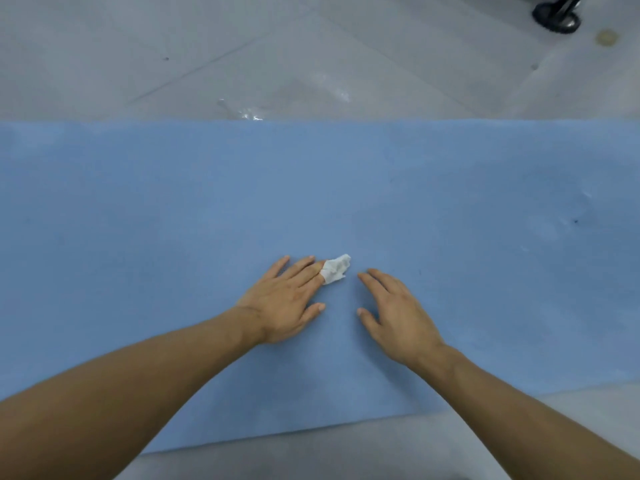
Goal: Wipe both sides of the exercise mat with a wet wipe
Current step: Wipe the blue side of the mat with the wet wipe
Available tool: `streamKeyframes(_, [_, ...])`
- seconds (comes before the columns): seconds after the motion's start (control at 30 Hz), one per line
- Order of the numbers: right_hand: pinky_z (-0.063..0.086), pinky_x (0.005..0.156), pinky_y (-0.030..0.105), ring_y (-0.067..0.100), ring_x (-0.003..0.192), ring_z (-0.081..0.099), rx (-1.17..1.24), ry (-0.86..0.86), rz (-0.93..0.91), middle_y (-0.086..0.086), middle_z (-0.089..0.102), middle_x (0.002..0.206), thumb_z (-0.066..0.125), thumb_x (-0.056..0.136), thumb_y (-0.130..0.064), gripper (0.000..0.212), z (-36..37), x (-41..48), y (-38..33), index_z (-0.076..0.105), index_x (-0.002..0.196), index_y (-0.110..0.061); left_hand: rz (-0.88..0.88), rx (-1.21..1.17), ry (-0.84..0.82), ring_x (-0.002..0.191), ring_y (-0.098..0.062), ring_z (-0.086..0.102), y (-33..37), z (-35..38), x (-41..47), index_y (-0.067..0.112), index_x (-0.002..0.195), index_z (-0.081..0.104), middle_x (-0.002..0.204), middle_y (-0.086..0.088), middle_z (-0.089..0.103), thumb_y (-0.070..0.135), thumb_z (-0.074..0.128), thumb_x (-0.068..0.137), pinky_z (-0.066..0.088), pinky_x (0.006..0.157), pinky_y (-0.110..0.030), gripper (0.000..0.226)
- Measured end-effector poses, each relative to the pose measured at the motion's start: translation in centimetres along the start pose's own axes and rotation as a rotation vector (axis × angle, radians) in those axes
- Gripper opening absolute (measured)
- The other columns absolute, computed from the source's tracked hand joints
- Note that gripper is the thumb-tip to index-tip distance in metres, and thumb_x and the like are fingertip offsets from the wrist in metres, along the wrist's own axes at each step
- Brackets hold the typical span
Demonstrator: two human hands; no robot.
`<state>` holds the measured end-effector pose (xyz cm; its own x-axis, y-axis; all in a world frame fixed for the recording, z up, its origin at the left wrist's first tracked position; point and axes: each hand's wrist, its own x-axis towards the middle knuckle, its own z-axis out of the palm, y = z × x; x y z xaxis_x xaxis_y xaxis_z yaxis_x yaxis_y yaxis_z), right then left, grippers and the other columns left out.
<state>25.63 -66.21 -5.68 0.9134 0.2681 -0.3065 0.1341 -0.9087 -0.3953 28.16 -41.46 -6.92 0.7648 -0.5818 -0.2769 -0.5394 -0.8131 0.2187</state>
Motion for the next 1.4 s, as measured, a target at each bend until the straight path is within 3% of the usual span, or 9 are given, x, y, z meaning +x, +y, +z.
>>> streamKeyframes(0.17, [0.027, 0.117, 0.017, 0.008, 0.147, 0.033, 0.302, 0.034, -0.095, -0.006, 0.035, 0.161, 0.068, 0.095, -0.033, 0.079, 0.1, 1.8, -3.4, 0.028, 0.162, -0.02, -0.116, -0.361, 0.119, 0.134, -0.02, 0.047, 0.7, -1.5, 1.0, 0.019, 0.141, 0.053, 0.147, 0.003, 0.051, 0.033, 0.049, 0.104, 0.038, 0.112, -0.038, 0.04])
streamKeyframes(0.23, [0.026, 0.114, 0.011, 0.006, 0.142, 0.039, 0.365, 0.005, -0.147, -0.006, 0.042, 0.154, 0.067, 0.089, -0.038, 0.081, 0.0, 2.4, -4.3, 0.033, 0.16, -0.017, -0.121, -0.527, 0.142, 0.117, -0.018, 0.058, 1.7, -2.0, 1.1, 0.018, 0.124, 0.063, 0.127, 0.003, 0.06, 0.024, 0.055, 0.1, 0.047, 0.1, -0.038, 0.026])
streamKeyframes(0.33, [0.044, 0.104, 0.025, 0.013, 0.123, 0.055, 0.301, -0.039, -0.166, -0.005, 0.054, 0.133, 0.063, 0.088, -0.032, 0.06, -0.3, 2.6, -4.0, 0.053, 0.145, -0.018, -0.123, -0.688, 0.145, 0.098, -0.015, 0.064, 3.2, -1.9, 0.6, 0.02, 0.111, 0.067, 0.109, 0.004, 0.066, 0.023, 0.055, 0.098, 0.053, 0.089, -0.041, 0.017])
streamKeyframes(0.5, [0.052, 0.075, 0.045, 0.025, 0.092, 0.061, 0.089, -0.008, -0.177, -0.003, 0.054, 0.105, 0.061, 0.098, -0.017, 0.016, 0.4, 2.0, -0.9, 0.066, 0.113, -0.02, -0.12, -0.619, 0.136, 0.12, -0.009, 0.057, 4.3, -0.5, -1.3, 0.033, 0.139, 0.059, 0.131, 0.012, 0.063, 0.023, 0.056, 0.101, 0.049, 0.101, -0.035, 0.04])
streamKeyframes(0.6, [0.053, 0.069, 0.043, 0.021, 0.097, 0.059, -0.011, 0.006, -0.238, -0.005, 0.054, 0.112, 0.056, 0.099, -0.024, 0.016, 0.6, 0.6, 0.8, 0.065, 0.113, -0.025, -0.044, -0.452, 0.096, 0.132, -0.015, 0.046, 5.4, 0.8, -2.6, 0.029, 0.152, 0.045, 0.146, 0.007, 0.051, 0.023, 0.057, 0.097, 0.044, 0.109, -0.035, 0.057])
streamKeyframes(0.77, [0.051, 0.058, 0.033, 0.02, 0.087, 0.06, -0.124, 0.045, -0.364, -0.008, 0.051, 0.114, 0.042, 0.099, -0.042, 0.026, 1.4, -2.7, 2.1, 0.06, 0.103, -0.025, 0.016, -0.202, 0.09, 0.137, -0.024, 0.045, 6.8, 3.5, -3.9, 0.018, 0.142, 0.055, 0.147, -0.005, 0.052, 0.046, 0.049, 0.086, 0.041, 0.116, -0.04, 0.064])
streamKeyframes(1.0, [0.054, 0.068, 0.041, 0.028, 0.09, 0.059, -0.13, 0.035, -0.447, 0.002, 0.054, 0.118, 0.048, 0.098, -0.036, 0.025, 2.5, -4.6, 1.4, 0.063, 0.105, -0.018, 0.043, -0.012, -0.034, 0.151, -0.033, 0.031, 7.6, 3.8, -4.3, 0.011, 0.154, 0.043, 0.162, -0.014, 0.036, 0.066, 0.044, 0.082, 0.019, 0.125, -0.047, 0.09])
streamKeyframes(1.17, [0.052, 0.077, 0.044, 0.028, 0.094, 0.056, -0.178, -0.02, -0.502, 0.005, 0.055, 0.117, 0.055, 0.097, -0.033, 0.02, 2.4, -6.0, 1.2, 0.062, 0.106, -0.017, 0.101, 0.101, -0.09, 0.153, -0.035, 0.024, 7.8, 4.4, -5.1, 0.007, 0.157, 0.038, 0.166, -0.016, 0.03, 0.083, 0.043, 0.076, 0.025, 0.124, -0.057, 0.111])
streamKeyframes(1.4, [0.048, 0.086, 0.041, 0.027, 0.101, 0.054, -0.305, -0.172, -0.554, 0.007, 0.054, 0.125, 0.064, 0.082, -0.072, 0.067, 1.5, -7.1, 1.5, 0.061, 0.118, -0.015, 0.125, 0.216, -0.21, 0.158, -0.038, -0.005, 8.8, 3.7, -5.4, 0.007, 0.164, 0.004, 0.172, -0.013, -0.002, 0.089, 0.038, 0.08, 0.007, 0.124, -0.063, 0.123])
